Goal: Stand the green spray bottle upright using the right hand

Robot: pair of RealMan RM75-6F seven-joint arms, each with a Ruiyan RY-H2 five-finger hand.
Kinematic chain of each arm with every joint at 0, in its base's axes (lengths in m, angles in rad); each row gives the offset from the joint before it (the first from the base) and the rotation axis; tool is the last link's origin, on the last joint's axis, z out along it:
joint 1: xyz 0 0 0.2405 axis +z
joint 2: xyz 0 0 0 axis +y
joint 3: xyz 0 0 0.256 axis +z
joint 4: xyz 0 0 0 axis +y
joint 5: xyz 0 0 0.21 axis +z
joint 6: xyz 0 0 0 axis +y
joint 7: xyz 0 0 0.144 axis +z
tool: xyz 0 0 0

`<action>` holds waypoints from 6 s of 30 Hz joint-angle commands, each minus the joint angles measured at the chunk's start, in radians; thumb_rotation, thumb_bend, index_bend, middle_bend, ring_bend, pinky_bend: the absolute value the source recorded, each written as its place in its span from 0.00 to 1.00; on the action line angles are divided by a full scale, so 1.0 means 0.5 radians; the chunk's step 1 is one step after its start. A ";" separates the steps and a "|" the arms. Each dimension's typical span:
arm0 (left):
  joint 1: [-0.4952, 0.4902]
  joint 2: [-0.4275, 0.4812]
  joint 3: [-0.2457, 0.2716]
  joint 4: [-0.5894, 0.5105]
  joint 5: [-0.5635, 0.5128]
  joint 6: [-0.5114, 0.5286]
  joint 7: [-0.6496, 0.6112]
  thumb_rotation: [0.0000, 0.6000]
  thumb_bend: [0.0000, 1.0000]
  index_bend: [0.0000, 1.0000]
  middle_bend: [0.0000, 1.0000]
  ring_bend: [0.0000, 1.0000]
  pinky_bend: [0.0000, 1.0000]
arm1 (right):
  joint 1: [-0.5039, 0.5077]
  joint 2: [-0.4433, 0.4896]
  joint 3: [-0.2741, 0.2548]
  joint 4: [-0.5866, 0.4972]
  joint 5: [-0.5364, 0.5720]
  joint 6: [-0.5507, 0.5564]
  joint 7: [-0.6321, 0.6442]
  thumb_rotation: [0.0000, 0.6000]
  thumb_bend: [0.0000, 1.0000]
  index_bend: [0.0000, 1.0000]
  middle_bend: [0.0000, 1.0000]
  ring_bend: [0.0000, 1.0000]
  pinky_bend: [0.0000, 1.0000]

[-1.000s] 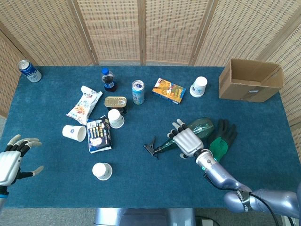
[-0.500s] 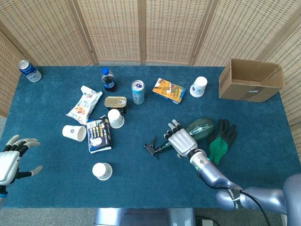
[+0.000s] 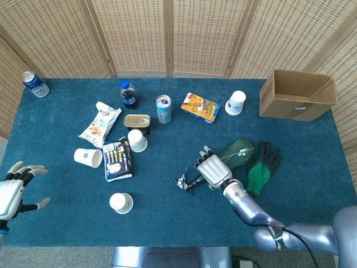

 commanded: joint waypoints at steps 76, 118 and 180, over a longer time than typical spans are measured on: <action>-0.005 0.075 0.003 -0.112 0.030 0.026 0.120 1.00 0.18 0.28 0.27 0.21 0.02 | -0.497 0.015 0.800 0.149 -0.549 0.222 2.973 1.00 0.15 0.60 0.54 0.42 0.55; -0.011 0.145 0.009 -0.227 0.061 0.044 0.209 1.00 0.18 0.28 0.27 0.21 0.02 | -0.507 -0.526 0.606 1.115 -0.827 0.707 3.229 1.00 0.13 0.56 0.50 0.38 0.50; -0.035 0.126 0.010 -0.243 0.083 0.037 0.241 0.99 0.18 0.28 0.26 0.21 0.00 | -0.540 -0.279 0.544 0.982 -0.840 0.614 3.301 1.00 0.10 0.44 0.43 0.31 0.42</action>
